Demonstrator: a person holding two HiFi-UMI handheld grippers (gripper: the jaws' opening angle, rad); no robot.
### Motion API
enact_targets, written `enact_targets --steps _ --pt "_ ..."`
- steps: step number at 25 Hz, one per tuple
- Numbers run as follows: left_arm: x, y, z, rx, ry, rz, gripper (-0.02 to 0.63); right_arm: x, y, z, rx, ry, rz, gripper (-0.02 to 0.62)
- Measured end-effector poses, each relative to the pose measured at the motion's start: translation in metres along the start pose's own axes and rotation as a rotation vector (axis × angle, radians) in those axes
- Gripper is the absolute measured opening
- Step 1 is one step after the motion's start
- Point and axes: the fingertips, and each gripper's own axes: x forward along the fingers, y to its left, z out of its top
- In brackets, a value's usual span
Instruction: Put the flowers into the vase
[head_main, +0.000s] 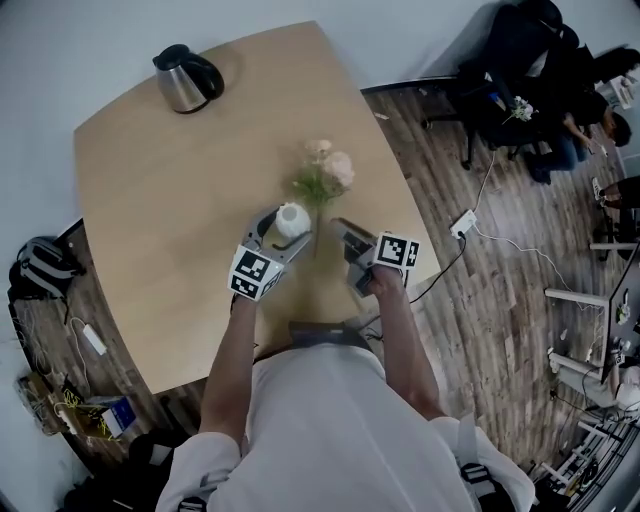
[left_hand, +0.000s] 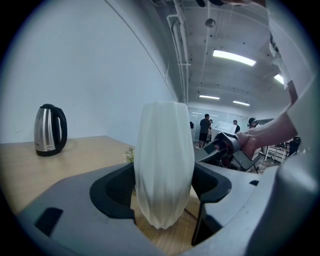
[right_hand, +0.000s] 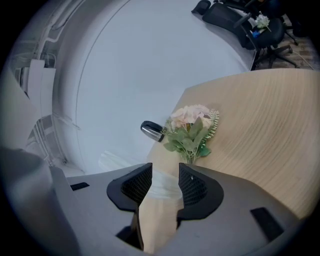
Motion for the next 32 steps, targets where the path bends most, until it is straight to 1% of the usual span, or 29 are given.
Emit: enact_targets --steps 3,8,12,15,19,23,26,27,28,29,32 --pt "0.010 0.002 -0.006 -0.002 0.014 0.010 0.347 0.010 -0.014 -0.003 0.021 0.038 0.003 0.143" --pt "0.023 0.002 -0.001 0.013 0.015 0.026 0.347 0.026 -0.030 -0.006 0.037 0.108 0.004 0.143" --pt "0.022 -0.001 -0.006 0.044 0.033 0.023 0.347 0.040 -0.038 -0.009 0.044 0.158 0.001 0.143" --pt "0.023 -0.002 -0.008 0.053 0.039 0.022 0.347 0.052 -0.045 -0.008 0.054 0.202 -0.007 0.143" --pt "0.026 -0.005 -0.002 0.057 0.033 0.018 0.347 0.066 -0.055 -0.008 0.071 0.248 -0.028 0.143" --pt "0.026 -0.004 -0.001 0.058 0.042 0.019 0.347 0.077 -0.061 -0.007 0.105 0.261 -0.029 0.143" --pt "0.027 -0.002 -0.001 0.061 0.046 0.018 0.347 0.082 -0.061 -0.005 0.112 0.266 -0.021 0.139" --pt "0.027 -0.002 -0.001 0.060 0.046 0.018 0.347 0.082 -0.062 -0.005 0.113 0.264 -0.019 0.125" --pt "0.027 -0.002 -0.001 0.057 0.046 0.018 0.347 0.082 -0.062 -0.004 0.114 0.260 -0.014 0.079" --pt "0.026 -0.002 -0.001 0.054 0.045 0.018 0.347 0.081 -0.061 -0.004 0.116 0.253 -0.006 0.066" --pt "0.024 0.000 -0.003 0.053 0.044 0.014 0.347 0.079 -0.057 0.001 0.107 0.211 0.013 0.057"
